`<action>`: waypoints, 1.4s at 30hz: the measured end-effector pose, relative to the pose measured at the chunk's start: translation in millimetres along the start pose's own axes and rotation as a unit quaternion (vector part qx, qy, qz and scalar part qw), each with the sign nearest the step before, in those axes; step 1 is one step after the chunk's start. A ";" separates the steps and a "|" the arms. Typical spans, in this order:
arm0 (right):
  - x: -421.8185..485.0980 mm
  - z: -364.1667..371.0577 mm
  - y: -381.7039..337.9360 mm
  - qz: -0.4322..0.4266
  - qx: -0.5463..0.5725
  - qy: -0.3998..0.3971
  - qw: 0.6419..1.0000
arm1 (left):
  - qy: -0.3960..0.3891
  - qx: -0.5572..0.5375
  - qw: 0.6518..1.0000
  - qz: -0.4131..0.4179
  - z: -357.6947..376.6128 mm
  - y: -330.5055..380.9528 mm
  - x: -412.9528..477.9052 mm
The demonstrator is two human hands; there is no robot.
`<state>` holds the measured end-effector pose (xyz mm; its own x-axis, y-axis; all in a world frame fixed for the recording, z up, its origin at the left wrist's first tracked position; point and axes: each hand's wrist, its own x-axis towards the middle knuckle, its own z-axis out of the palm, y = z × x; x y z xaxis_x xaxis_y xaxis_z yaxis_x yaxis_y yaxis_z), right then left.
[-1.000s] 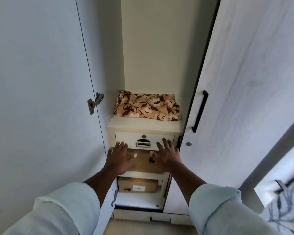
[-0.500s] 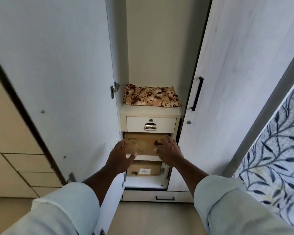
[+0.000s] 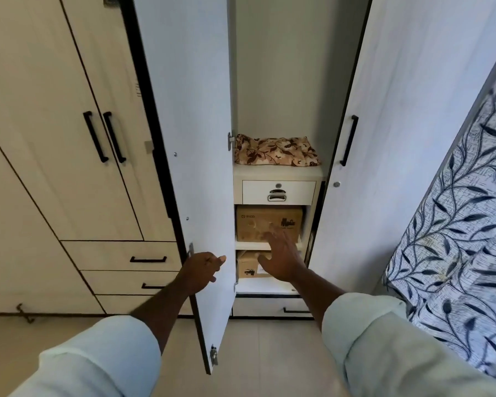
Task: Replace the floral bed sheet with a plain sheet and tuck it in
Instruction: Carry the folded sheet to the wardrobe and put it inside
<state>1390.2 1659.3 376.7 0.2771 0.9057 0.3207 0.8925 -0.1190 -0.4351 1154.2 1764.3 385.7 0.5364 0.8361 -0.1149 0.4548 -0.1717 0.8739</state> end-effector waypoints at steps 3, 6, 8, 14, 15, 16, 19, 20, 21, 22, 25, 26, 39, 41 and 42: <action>-3.4 -5.4 -15.5 -0.006 -0.001 0.004 1.000 | 0.039 0.040 0.998 0.019 -16.6 -7.0 -17.7; -7.8 -6.7 -28.9 -0.002 0.004 0.000 1.000 | 0.155 0.124 0.979 0.036 -28.8 -5.8 -33.9; -10.9 -4.3 -34.7 -0.004 0.012 0.004 1.000 | 0.251 0.096 0.963 0.025 -36.2 -1.1 -40.6; -11.9 5.7 -43.8 0.035 0.048 0.020 0.998 | 0.148 -0.233 0.961 -0.016 -44.2 28.9 -41.7; -10.6 5.6 -45.0 0.035 0.048 0.018 0.998 | 0.128 -0.277 0.951 -0.040 -43.9 33.4 -40.5; -9.5 5.4 -45.0 0.032 0.050 0.017 0.998 | 0.118 -0.312 0.941 -0.062 -44.7 37.7 -42.9; -7.4 3.4 -46.5 0.016 0.057 0.030 0.998 | 0.102 -0.335 0.933 -0.087 -46.4 32.2 -40.1; -7.4 3.5 -45.7 0.011 0.061 0.039 0.997 | 0.093 -0.335 0.933 -0.088 -45.4 30.3 -40.2; -7.0 3.7 -45.2 0.007 0.068 0.046 0.997 | 0.086 -0.329 0.936 -0.085 -43.8 27.5 -36.3; -8.1 4.0 -43.0 0.007 0.074 0.047 0.996 | 0.080 -0.328 0.937 -0.085 -41.6 29.3 -37.6; -15.9 2.7 -40.0 -0.001 0.084 0.049 0.995 | 0.052 -0.296 0.951 -0.077 -34.5 31.3 -31.5; -19.6 0.9 -40.3 0.001 0.089 0.047 0.995 | 0.040 -0.279 0.957 -0.074 -32.5 35.7 -33.0; -38.7 -32.2 -6.7 0.118 0.098 0.079 0.985 | -0.112 -0.226 0.966 -0.049 30.6 74.3 -5.2; -37.3 -42.6 4.8 0.133 0.060 0.100 0.984 | -0.131 -0.234 0.961 -0.061 39.2 80.3 7.2; -36.7 -47.4 10.6 0.138 0.040 0.109 0.984 | -0.138 -0.239 0.959 -0.066 42.7 81.8 13.7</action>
<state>1406.3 1605.5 400.2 0.5830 0.7331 0.3501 0.7437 -0.3081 -0.5933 1229.1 1739.5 435.5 0.6949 0.6525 -0.3020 0.1889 0.2396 0.9523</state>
